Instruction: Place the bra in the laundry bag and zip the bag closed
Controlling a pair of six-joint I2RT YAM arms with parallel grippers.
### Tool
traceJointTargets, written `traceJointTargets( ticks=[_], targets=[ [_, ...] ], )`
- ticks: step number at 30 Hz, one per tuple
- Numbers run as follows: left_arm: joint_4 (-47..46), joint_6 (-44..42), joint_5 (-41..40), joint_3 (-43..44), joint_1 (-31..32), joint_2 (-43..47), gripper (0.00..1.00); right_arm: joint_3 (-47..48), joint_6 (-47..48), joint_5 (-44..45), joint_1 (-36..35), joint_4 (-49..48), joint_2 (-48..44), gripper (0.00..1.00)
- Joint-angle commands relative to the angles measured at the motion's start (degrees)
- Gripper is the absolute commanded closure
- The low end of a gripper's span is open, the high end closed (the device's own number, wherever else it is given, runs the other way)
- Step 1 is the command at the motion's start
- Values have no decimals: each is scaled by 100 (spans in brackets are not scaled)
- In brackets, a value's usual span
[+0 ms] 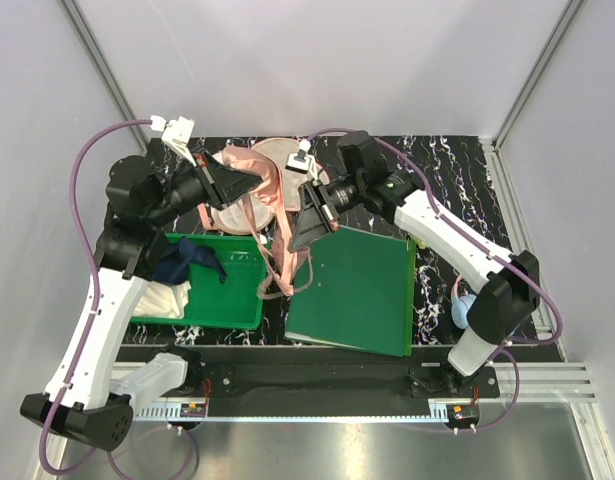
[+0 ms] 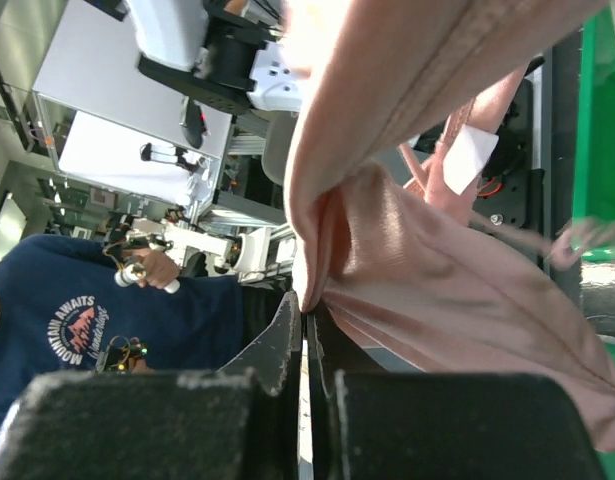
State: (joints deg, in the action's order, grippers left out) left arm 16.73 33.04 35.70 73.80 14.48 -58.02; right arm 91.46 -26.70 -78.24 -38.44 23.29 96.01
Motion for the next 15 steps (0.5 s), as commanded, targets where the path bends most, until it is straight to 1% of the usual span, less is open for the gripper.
traceJointTargets(
  ticks=[1, 3, 5, 6, 8, 9, 10, 12, 13, 15],
  targets=[
    [-977, 80, 735, -304, -59, 414, 100, -14, -257, -359, 99, -8, -653, 100],
    [-1337, 299, 1042, -541, -59, 493, 100, -110, -301, -115, 99, 9, -750, 92],
    [-1479, 458, 1202, -630, -59, 511, 100, -216, -318, 10, 134, 18, -846, 86],
    [-1515, 484, 1272, -665, -59, 502, 100, -303, -362, 254, 161, 27, -864, 73],
    [-1655, 581, 1500, -691, -59, 467, 100, -427, -476, 632, 196, 18, -1004, 64],
    [-1647, 616, 1631, -692, -68, 450, 100, -471, -590, 956, 205, 35, -1048, 51],
    [-1777, 651, 1685, -692, -59, 432, 100, -471, -695, 1133, 222, 35, -1145, 46],
    [-1761, 704, 1790, -700, -68, 406, 100, -375, -828, 1363, 249, 44, -1242, 41],
    [-1770, 756, 1843, -692, -59, 379, 100, -322, -837, 1433, 258, 79, -1312, 34],
    [-1883, 862, 2062, -700, -59, 318, 100, -129, -741, 1757, 301, 184, -1383, 28]
  ],
)
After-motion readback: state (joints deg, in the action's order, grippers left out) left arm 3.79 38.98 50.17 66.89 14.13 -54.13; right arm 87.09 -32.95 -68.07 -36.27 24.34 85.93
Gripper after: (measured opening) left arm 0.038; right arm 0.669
